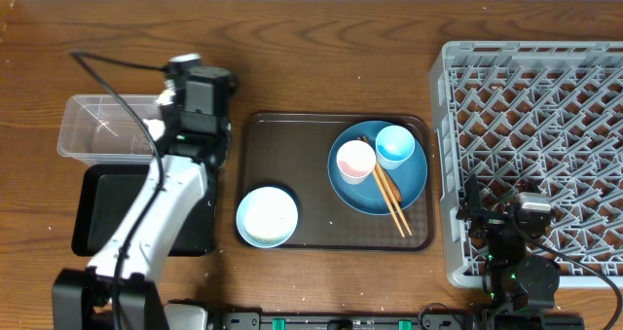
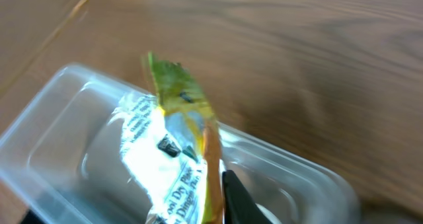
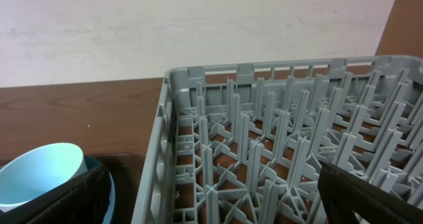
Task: Sort waste into correct bins and load items into the dishwasher rack
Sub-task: 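Carry the wrapper left and release it into the clear bin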
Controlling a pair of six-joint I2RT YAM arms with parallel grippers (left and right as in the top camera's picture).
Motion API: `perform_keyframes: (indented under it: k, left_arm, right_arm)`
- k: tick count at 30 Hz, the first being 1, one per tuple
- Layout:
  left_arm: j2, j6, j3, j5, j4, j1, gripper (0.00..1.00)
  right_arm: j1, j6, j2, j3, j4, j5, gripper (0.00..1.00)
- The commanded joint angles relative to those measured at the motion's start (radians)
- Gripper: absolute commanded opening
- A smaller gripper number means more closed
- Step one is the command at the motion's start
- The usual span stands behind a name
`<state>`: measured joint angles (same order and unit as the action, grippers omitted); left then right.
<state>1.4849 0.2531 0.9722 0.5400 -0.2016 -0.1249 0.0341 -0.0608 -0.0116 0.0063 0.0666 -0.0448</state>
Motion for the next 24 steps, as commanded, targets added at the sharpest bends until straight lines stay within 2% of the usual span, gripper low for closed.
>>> perform_keyframes:
  k: [1, 2, 3, 6, 7, 8, 9, 10, 12, 15, 18, 24]
  left_arm:
    - [0.061, 0.232, -0.008, 0.04, -0.002, 0.06, 0.17]
    - [0.079, 0.267, -0.008, 0.023, 0.002, 0.077, 0.17]
    - [0.094, 0.283, -0.008, 0.006, 0.007, 0.089, 0.22]
    - [0.136, 0.288, -0.008, -0.056, 0.038, 0.122, 0.28]
    - [0.144, 0.287, -0.008, -0.071, 0.046, 0.13, 0.33]
    - [0.15, 0.287, -0.008, -0.087, 0.052, 0.137, 0.41]
    - [0.15, 0.287, -0.008, -0.089, 0.053, 0.139, 0.56]
    - [0.148, 0.286, -0.008, -0.087, 0.059, 0.14, 0.65]
    - [0.135, 0.273, -0.008, -0.088, 0.069, 0.139, 0.75]
    - [0.087, 0.216, -0.008, -0.089, 0.055, 0.126, 0.77]
    - [0.01, 0.212, -0.008, -0.095, 0.024, 0.097, 0.78]
    - [-0.134, 0.212, -0.008, -0.261, -0.062, 0.021, 0.82]
  right_arm:
    - [-0.021, -0.01, 0.007, -0.001, 0.003, -0.007, 0.99]
    - [-0.021, -0.01, 0.007, -0.001, 0.003, -0.007, 0.99]
    - [-0.021, -0.01, 0.007, -0.001, 0.003, -0.007, 0.99]
    - [-0.021, -0.009, 0.007, -0.001, 0.003, -0.007, 0.99]
    - [-0.021, -0.01, 0.007, -0.001, 0.003, -0.007, 0.99]
    - [-0.021, -0.01, 0.007, -0.001, 0.003, -0.007, 0.99]
    - [-0.021, -0.01, 0.007, -0.001, 0.003, -0.007, 0.99]
    - [-0.021, -0.01, 0.007, -0.001, 0.003, -0.007, 0.99]
    - [-0.021, -0.01, 0.007, -0.001, 0.003, -0.007, 0.99]
    - [-0.021, -0.01, 0.007, -0.001, 0.003, -0.007, 0.99]
    - [-0.021, -0.01, 0.007, -0.001, 0.003, -0.007, 0.99]
    - [-0.021, -0.01, 0.007, -0.001, 0.003, -0.007, 0.99]
